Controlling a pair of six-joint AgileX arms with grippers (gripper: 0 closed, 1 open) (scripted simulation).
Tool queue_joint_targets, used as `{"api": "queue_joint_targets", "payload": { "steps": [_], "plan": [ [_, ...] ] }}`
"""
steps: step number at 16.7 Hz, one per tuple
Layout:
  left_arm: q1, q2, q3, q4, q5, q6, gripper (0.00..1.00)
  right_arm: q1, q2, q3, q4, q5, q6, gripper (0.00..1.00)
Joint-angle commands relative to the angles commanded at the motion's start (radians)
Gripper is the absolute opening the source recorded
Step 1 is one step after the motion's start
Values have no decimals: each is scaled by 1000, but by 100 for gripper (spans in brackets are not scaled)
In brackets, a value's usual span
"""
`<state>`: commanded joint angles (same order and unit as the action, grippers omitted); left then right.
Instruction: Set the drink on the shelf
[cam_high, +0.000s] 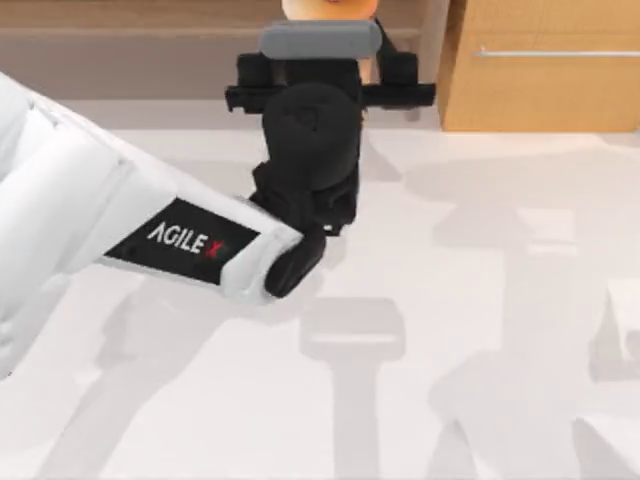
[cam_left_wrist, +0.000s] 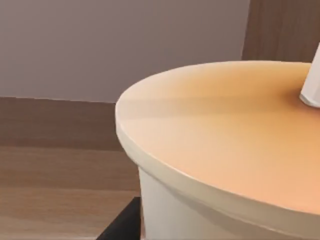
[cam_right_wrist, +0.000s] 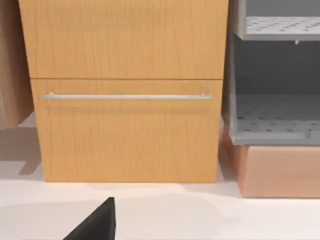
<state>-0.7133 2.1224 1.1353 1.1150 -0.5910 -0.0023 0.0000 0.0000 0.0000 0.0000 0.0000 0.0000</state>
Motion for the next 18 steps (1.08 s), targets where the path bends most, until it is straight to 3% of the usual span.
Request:
{"api": "queue_joint_targets", "payload": {
  "steps": [6, 18],
  "plan": [
    [103, -163, -3, -183, 126, -12, 0, 0, 0, 0, 0, 0, 0, 100],
    [445, -324, 71, -519, 357, -1, 0, 0, 0, 0, 0, 0, 0, 100]
  ]
}}
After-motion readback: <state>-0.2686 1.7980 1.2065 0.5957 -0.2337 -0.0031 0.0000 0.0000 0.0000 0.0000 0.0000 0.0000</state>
